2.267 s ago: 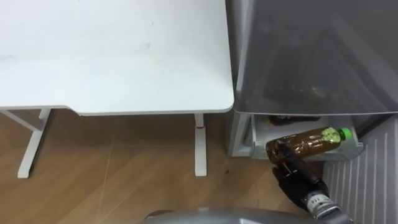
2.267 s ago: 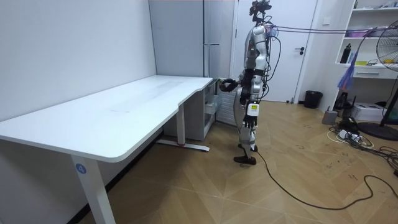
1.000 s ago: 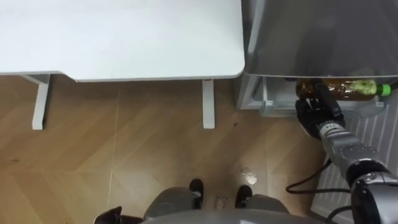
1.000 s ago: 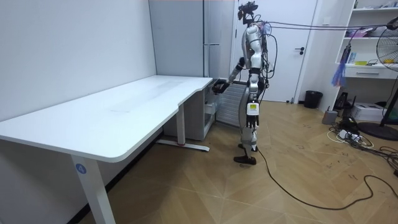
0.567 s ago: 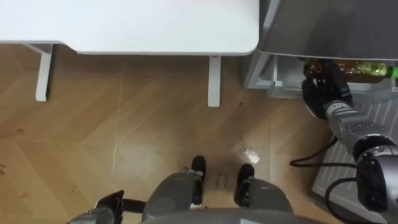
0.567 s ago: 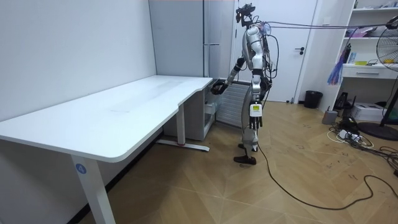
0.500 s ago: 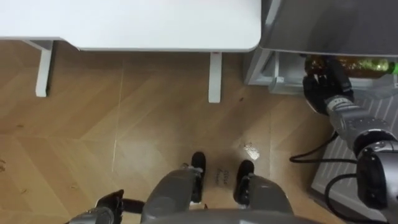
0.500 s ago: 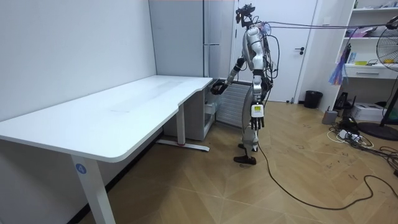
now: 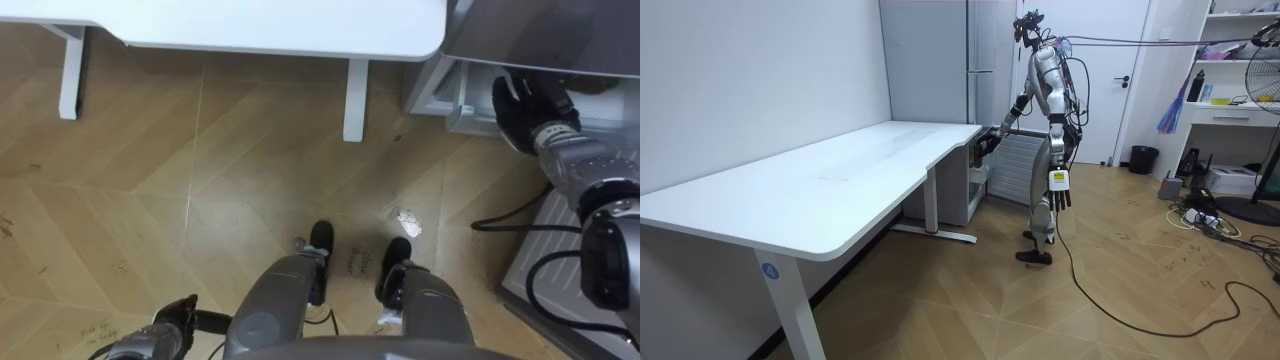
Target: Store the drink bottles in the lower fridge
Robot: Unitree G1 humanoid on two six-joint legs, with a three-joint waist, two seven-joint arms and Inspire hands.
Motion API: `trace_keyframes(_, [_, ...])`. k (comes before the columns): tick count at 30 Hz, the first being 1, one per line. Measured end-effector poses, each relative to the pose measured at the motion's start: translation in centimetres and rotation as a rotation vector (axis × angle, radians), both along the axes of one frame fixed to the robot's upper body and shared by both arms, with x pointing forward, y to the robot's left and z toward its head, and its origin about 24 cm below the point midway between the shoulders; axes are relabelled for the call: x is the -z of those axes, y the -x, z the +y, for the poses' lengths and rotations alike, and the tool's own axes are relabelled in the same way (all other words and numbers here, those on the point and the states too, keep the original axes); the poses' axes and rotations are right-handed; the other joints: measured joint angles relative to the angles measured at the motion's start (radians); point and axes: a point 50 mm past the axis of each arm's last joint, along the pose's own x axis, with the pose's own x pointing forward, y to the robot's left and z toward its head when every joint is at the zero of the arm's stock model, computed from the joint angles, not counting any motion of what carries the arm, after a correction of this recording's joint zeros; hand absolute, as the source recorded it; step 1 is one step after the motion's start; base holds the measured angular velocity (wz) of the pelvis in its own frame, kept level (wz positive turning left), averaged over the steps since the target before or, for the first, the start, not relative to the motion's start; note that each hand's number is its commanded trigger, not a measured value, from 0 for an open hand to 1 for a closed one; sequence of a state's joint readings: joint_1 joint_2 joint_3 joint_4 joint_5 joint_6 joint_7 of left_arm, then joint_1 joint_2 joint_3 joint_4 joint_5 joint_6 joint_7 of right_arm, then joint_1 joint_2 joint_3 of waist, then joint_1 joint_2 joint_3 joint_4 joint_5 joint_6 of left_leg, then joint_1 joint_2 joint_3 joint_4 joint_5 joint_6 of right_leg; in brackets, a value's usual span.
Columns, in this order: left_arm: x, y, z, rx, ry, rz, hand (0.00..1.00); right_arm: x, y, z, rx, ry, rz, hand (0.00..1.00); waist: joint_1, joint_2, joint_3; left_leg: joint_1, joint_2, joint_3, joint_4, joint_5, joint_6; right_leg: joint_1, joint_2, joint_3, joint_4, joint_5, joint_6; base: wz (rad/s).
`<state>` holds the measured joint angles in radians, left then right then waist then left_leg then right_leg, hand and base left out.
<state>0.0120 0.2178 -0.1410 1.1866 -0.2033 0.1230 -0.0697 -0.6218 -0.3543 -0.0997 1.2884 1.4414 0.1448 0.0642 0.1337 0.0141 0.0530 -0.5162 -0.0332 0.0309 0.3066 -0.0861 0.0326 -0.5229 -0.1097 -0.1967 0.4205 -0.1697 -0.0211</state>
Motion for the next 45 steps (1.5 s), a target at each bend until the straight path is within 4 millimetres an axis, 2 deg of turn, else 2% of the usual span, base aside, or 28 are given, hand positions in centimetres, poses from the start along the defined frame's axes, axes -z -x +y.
trace_keyframes(26, [-0.3,-0.2,1.0,-0.008,-0.057,-0.007,0.0,-0.3,0.1,-0.8,-0.005,0.044,0.007,0.0,0.006,0.005,-0.0024,-0.014,0.003,0.006,0.019,0.0,0.001,-0.003,-0.001,-0.01,-0.001,0.001,0.0,0.01])
trace_keyframes(33, [-0.3,-0.4,1.0,-0.011,-0.059,-0.022,0.0,-0.3,0.1,-0.9,-0.016,0.072,0.014,0.0,0.001,0.005,-0.0028,-0.009,0.003,0.01,0.019,0.0,0.001,-0.002,-0.002,-0.007,0.011,0.001,0.0,0.0])
trace_keyframes(36, [-0.4,-0.7,0.9,-0.054,-0.035,-0.053,0.0,-0.3,0.1,-0.8,-0.031,0.1,0.013,0.0,0.001,0.005,-0.0028,0.001,0.004,0.019,0.016,0.0,0.001,0.004,0.006,0.003,0.01,0.001,0.0,-0.05])
trace_keyframes(45, [-0.5,-0.9,1.1,-0.096,-0.003,-0.094,0.0,1.1,2.3,-1.8,-0.084,0.221,0.023,0.0,-0.011,0.005,-0.0089,0.058,0.004,0.024,-0.009,0.0,0.001,0.058,0.011,0.005,-0.016,0.001,0.002,0.0])
